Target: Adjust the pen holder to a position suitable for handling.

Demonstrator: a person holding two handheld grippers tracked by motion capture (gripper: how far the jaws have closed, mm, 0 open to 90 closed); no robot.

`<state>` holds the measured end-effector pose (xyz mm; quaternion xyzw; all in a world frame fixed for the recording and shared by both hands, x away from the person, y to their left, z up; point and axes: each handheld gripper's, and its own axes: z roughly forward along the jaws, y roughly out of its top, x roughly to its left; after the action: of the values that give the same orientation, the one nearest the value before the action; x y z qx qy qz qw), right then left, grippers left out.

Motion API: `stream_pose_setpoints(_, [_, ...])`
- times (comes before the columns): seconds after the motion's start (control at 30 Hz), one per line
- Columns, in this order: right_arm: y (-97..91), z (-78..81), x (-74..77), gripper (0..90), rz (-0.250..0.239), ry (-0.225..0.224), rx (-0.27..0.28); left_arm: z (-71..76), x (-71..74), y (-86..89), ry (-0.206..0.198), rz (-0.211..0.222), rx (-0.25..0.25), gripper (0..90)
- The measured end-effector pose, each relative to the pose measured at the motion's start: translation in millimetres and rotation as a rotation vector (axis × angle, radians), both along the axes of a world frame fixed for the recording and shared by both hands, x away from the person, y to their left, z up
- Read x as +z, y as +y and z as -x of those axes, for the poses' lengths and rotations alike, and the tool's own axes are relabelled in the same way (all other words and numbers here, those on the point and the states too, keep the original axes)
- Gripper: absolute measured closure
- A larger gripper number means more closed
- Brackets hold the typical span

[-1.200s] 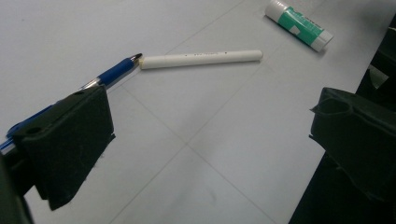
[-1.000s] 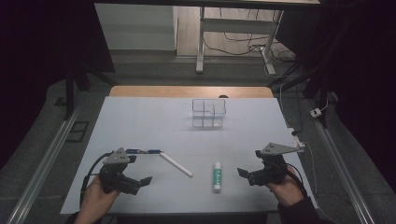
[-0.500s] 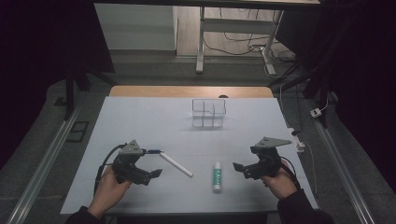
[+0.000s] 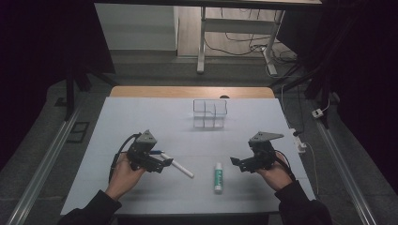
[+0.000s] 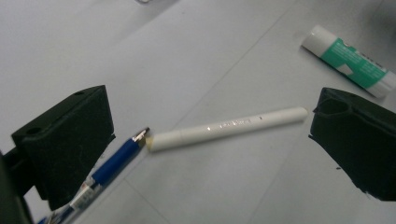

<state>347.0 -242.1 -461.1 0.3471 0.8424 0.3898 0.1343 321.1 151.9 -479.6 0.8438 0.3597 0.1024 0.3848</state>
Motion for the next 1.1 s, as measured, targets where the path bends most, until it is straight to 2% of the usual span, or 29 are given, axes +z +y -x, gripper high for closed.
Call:
stream_pose_setpoints(0.3, [6.9, -20.6, 0.5, 0.0, -0.008, 0.001, -0.005, -20.9, -0.7, -10.4, -0.02, -0.015, 0.007, 0.0])
stream_pose_setpoints(0.53, [11.5, -37.1, -0.9, 0.0, -0.008, 0.023, -0.013, -34.1, -1.0, -17.3, -0.037, -0.035, 0.003, 0.0])
stream_pose_setpoints(0.67, [15.6, -46.1, -2.5, 0.0, -0.007, 0.031, -0.017, -42.8, -2.0, -19.2, -0.03, -0.005, 0.001, 0.0])
stream_pose_setpoints(0.77, [18.0, -53.1, -3.9, 0.0, -0.011, 0.032, -0.023, -49.6, -2.7, -21.3, -0.03, -0.002, 0.001, 0.0])
stream_pose_setpoints(0.97, [22.2, -67.7, -6.4, 0.0, 0.0, 0.033, -0.031, -66.0, -6.0, -29.6, -0.031, -0.044, 0.007, 0.0])
stream_pose_setpoints(1.1, [22.5, -78.4, -8.9, 2.4, 0.015, 0.035, -0.046, -76.1, -6.8, -33.7, -0.048, -0.056, 0.012, 8.0])
